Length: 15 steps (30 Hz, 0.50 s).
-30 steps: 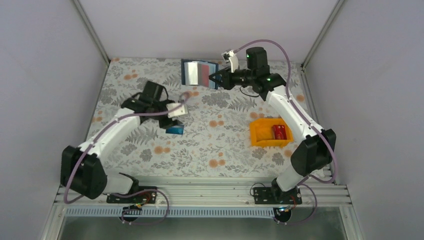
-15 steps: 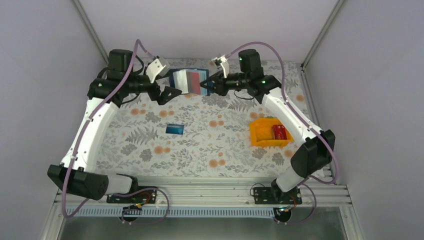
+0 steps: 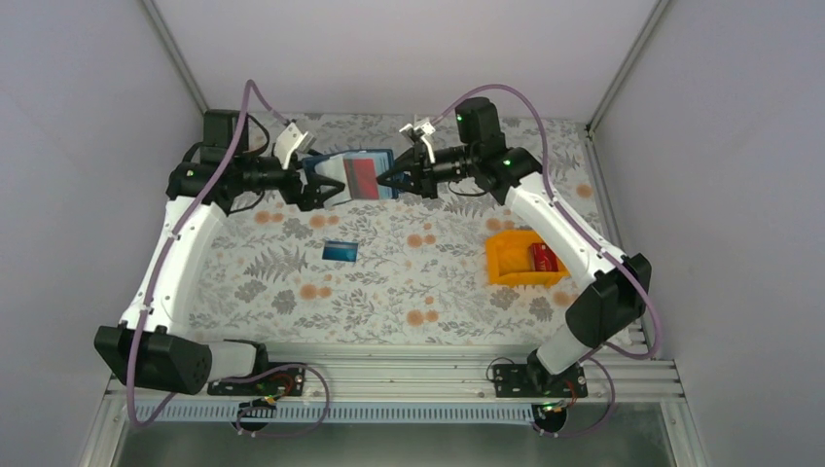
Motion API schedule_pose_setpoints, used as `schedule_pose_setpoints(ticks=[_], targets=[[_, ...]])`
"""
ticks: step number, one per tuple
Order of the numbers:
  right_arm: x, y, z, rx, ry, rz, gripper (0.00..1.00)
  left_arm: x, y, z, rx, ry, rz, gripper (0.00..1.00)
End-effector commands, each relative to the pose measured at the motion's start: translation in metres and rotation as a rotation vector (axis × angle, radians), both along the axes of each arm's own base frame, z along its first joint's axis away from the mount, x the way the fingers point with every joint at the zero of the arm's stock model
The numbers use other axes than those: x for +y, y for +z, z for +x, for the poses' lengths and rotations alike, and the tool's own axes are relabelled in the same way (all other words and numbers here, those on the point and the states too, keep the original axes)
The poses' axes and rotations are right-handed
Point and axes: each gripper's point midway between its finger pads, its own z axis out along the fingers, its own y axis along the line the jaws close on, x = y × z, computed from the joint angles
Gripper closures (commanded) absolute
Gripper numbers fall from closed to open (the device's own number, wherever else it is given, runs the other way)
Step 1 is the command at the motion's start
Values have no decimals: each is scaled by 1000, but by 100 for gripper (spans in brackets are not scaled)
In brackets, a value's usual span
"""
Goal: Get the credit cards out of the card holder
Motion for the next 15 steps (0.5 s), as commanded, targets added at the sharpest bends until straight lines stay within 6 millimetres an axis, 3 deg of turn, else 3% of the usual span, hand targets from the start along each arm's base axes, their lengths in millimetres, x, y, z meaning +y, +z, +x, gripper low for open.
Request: schedule_pose_setpoints(ticks=[1,3,4,7,13,15], targets=[[-6,42,-35,-118,129,88,96,-16,30,-45,-38,-227,-152,0],[-7,41,-36,-116,135,90,96,-17,32,-51,-50,-251,-157,1],[-6,41,-36,-115,136,90,96,-18,32,-55,-51,-274,-170,7],[-7,43,-38,-118,147,96,96,-21,32,-68,-46,-332,-201,35],[-7,44,-41,-118,165,108,96,-21,37,-73,-60,-345,-207,83],[-7,44,-40,-125,154,105,88,-21,38,-73,-63,-346,-208,97]])
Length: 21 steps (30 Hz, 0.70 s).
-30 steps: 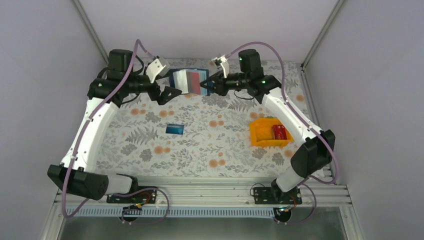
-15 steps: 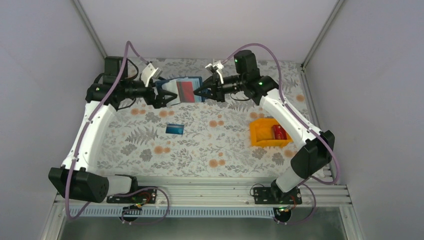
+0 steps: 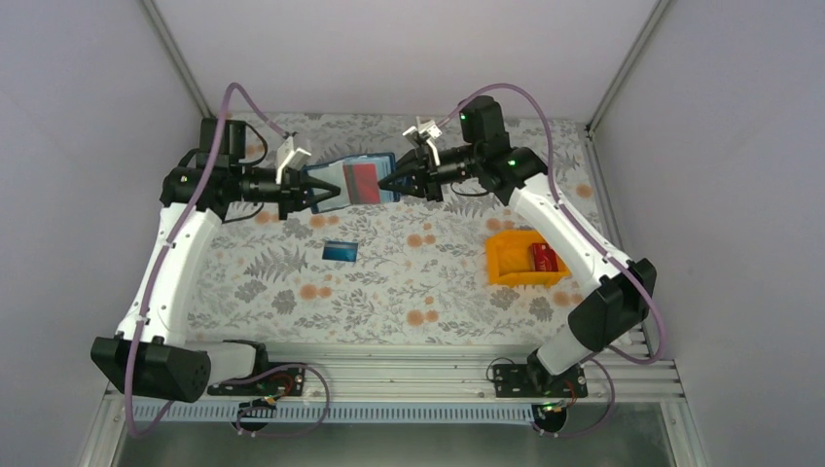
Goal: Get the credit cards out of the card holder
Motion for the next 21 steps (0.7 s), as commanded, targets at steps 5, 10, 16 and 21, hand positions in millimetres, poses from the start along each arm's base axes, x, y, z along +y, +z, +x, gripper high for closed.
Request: schedule_pose_setpoints(ticks=[5,10,16,21], targets=[[-14,25,26,-118,-237,7,41,7,13,4,-32,57,-3,98],[-35,49,18,-175,-268,67,30,15,9,16,-21,133,17,98],[-33,83,-36,-221,-88,159,33,18,8,22,-23,165,31,98],[-4,68,-50,-194,-29,186,31,19,10,24,-27,173,31,98]])
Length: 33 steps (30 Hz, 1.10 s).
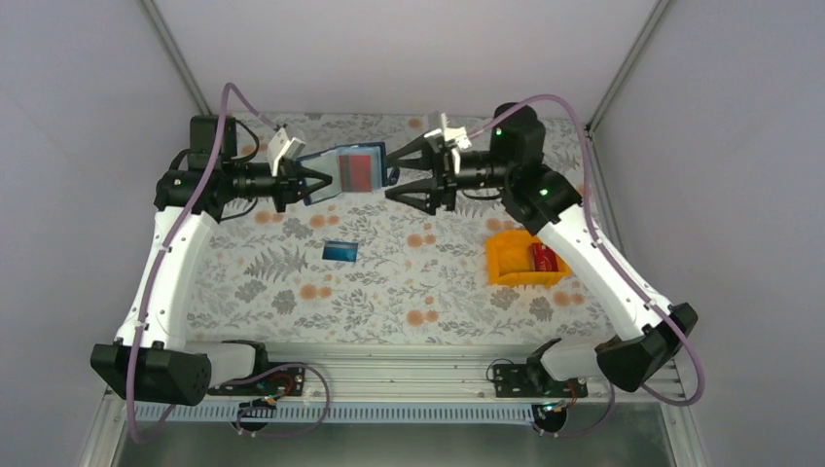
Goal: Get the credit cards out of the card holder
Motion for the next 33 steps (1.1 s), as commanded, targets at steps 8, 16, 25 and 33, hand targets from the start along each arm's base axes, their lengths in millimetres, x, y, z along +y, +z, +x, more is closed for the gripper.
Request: schedule_pose_setpoints(ticks=[8,16,25,33], targets=[[31,-39,17,74,-13,23,28,3,15,0,-51,10,-18,98],[39,-67,33,126,-47,0,29,2,15,-2,-46,-8,-28,98],[42,-66,47,97,-100,-7,28,0,16,-8,-56,-37,-36,97],[44,-61,49,65,-93,-21,26,-1,19,-14,-70,-57,-42,98]])
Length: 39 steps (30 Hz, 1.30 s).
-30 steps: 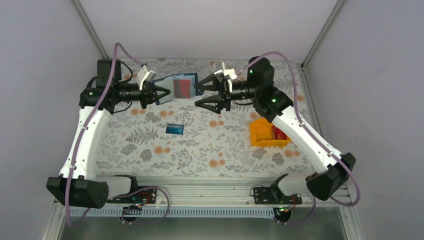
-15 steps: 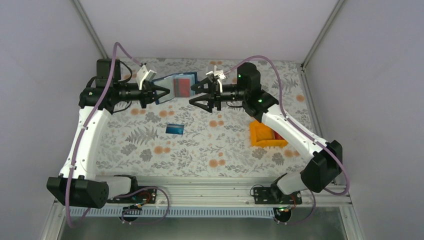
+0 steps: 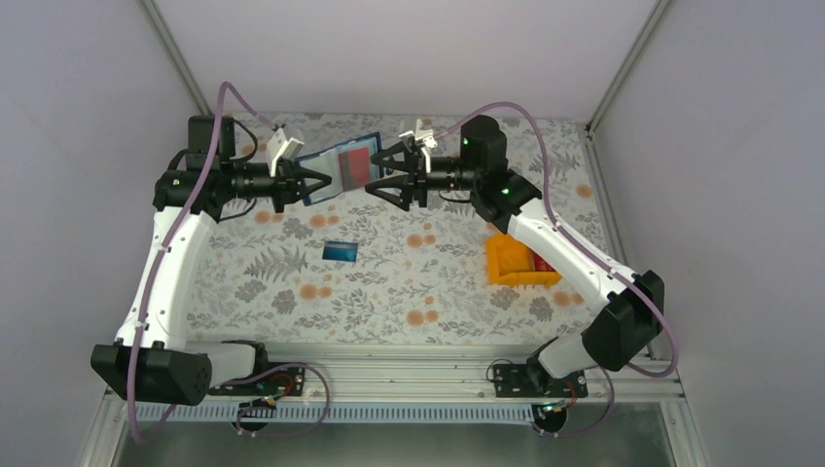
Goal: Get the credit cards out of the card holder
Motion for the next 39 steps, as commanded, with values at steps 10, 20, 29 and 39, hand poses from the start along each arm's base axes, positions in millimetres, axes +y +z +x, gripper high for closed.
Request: schedule_pose_setpoints(ticks=[10,20,29,39], targets=[[7,15,-13,-41,149,25,26,-3,17,-17,-71,-56,-28,98],[27,9,-26,-46,191,-12,34,-2,15,-15,-70,-49,-23,98],[-6,-2,4,-16,-24,-12,28,-3,17,-17,-74,-56,-27,98],[-8,3,8,-8,-30,-7,27,-3,16,-19,-73,-63,-29,97]])
